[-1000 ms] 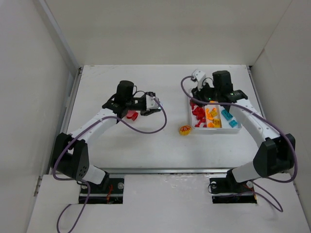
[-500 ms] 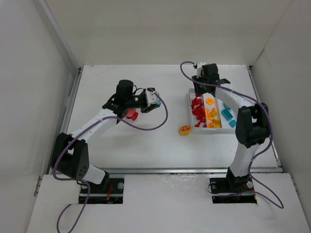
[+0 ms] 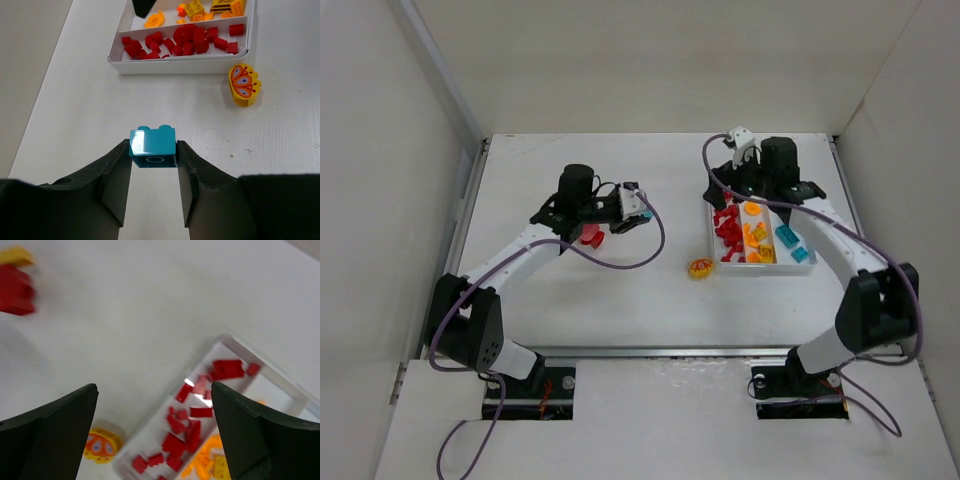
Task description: Sort the legos into containers by color
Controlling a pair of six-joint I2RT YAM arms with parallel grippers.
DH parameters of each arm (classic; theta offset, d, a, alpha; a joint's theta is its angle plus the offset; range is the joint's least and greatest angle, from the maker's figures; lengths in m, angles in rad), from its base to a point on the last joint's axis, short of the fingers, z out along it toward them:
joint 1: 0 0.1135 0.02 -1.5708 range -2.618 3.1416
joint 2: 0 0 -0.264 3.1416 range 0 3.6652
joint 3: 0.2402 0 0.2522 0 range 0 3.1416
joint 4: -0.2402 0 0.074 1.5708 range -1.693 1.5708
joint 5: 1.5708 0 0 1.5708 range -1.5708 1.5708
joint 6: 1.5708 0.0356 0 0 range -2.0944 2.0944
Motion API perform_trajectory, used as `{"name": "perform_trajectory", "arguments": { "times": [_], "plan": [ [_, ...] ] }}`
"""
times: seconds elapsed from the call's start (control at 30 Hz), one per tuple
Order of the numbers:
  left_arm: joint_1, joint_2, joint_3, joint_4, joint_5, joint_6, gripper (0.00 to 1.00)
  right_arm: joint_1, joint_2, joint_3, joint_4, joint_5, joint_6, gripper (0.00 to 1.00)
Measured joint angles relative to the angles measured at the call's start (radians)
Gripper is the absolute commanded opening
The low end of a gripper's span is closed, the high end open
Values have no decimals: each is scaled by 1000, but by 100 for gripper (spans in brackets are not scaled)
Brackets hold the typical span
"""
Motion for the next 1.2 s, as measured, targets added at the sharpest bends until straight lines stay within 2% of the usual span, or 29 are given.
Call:
{"name": "perform_trajectory", "arguments": {
  "times": [0.07, 0.17, 0.3, 0.4, 0.53, 0.67, 0.77, 0.87, 0.9, 0.93, 1.0, 1.03, 1.1, 1.13, 1.17, 1.2],
  "plan": [
    [-2, 0, 0, -2, 13, 23, 0, 2, -93, -30, 39, -137, 34, 100],
    [-12, -13, -7, 20, 19, 64, 0, 7, -145, -29, 156, -291, 207, 100],
    [-35, -88, -71, 118, 4, 135, 0, 15, -100, -44, 381, -450, 536, 100],
    [-69, -147, -110, 194, -15, 172, 0, 47, -49, -74, 502, -509, 705, 100],
    [-85, -158, -111, 269, -40, 197, 0, 118, 13, -77, 597, -578, 825, 100],
    [-85, -158, -114, 295, -61, 204, 0, 174, 45, -75, 655, -646, 871, 97],
    [-84, -158, -121, 304, -78, 204, 0, 192, 49, -75, 677, -677, 880, 90],
    [-85, -158, -124, 307, -87, 204, 0, 190, 50, -75, 696, -691, 883, 70],
    [-84, -158, -124, 311, -86, 204, 0, 190, 50, -75, 699, -689, 883, 60],
    [-85, -160, -124, 315, -88, 204, 0, 186, 55, -75, 701, -690, 880, 42],
    [-85, -170, -124, 322, -84, 204, 0, 177, 63, -75, 700, -684, 888, 31],
    [-88, -172, -125, 320, -87, 204, 0, 176, 66, -74, 703, -689, 894, 17],
    [-88, -172, -125, 320, -87, 205, 0, 176, 66, -73, 705, -689, 892, 1],
    [-88, -172, -125, 320, -86, 204, 0, 176, 66, -73, 705, -689, 891, 0],
    [-90, -172, -125, 320, -87, 204, 28, 176, 66, -73, 705, -689, 891, 0],
    [-91, -172, -125, 320, -87, 204, 62, 176, 66, -73, 705, -690, 891, 0]
  ]
}}
